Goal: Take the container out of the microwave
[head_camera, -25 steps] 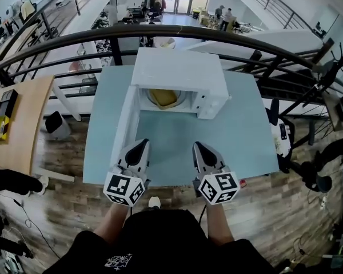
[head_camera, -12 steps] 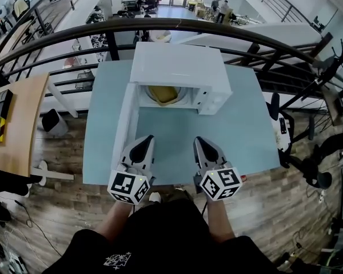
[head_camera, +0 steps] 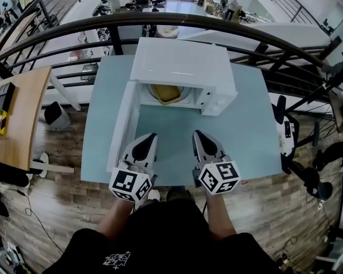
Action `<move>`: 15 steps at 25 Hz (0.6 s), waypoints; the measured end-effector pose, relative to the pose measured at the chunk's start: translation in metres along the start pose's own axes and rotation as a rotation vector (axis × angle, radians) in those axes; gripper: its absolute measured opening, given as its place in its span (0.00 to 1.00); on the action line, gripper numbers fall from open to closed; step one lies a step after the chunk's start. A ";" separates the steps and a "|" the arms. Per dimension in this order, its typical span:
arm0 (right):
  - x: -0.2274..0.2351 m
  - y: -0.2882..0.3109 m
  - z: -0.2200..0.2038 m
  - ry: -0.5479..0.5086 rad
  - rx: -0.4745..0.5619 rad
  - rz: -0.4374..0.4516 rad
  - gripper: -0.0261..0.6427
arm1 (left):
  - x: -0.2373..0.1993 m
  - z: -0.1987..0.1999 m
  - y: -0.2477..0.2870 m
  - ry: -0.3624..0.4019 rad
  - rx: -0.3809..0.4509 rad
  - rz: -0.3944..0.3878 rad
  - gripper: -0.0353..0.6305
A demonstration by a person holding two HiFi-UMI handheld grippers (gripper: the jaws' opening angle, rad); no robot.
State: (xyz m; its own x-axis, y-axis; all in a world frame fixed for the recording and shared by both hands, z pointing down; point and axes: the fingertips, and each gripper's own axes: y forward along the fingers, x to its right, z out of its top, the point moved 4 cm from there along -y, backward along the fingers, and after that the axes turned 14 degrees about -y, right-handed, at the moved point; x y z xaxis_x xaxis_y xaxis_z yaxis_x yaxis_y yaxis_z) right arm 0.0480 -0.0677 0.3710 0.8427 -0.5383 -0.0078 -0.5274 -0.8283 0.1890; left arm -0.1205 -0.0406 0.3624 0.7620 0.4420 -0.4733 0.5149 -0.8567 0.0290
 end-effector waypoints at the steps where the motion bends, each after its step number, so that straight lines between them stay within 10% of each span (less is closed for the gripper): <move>1: 0.004 0.006 -0.001 0.000 -0.003 0.006 0.05 | -0.002 -0.001 0.004 -0.001 0.002 0.011 0.06; 15: 0.048 0.103 -0.027 -0.019 -0.095 0.122 0.05 | -0.045 -0.013 0.071 -0.008 -0.010 0.190 0.06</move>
State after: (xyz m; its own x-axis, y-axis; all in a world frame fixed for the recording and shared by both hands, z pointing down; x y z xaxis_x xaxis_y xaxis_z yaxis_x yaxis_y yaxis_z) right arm 0.0372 -0.1748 0.4161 0.7705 -0.6375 0.0029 -0.6123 -0.7387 0.2818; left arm -0.1133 -0.1183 0.3975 0.8431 0.2701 -0.4650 0.3656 -0.9220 0.1273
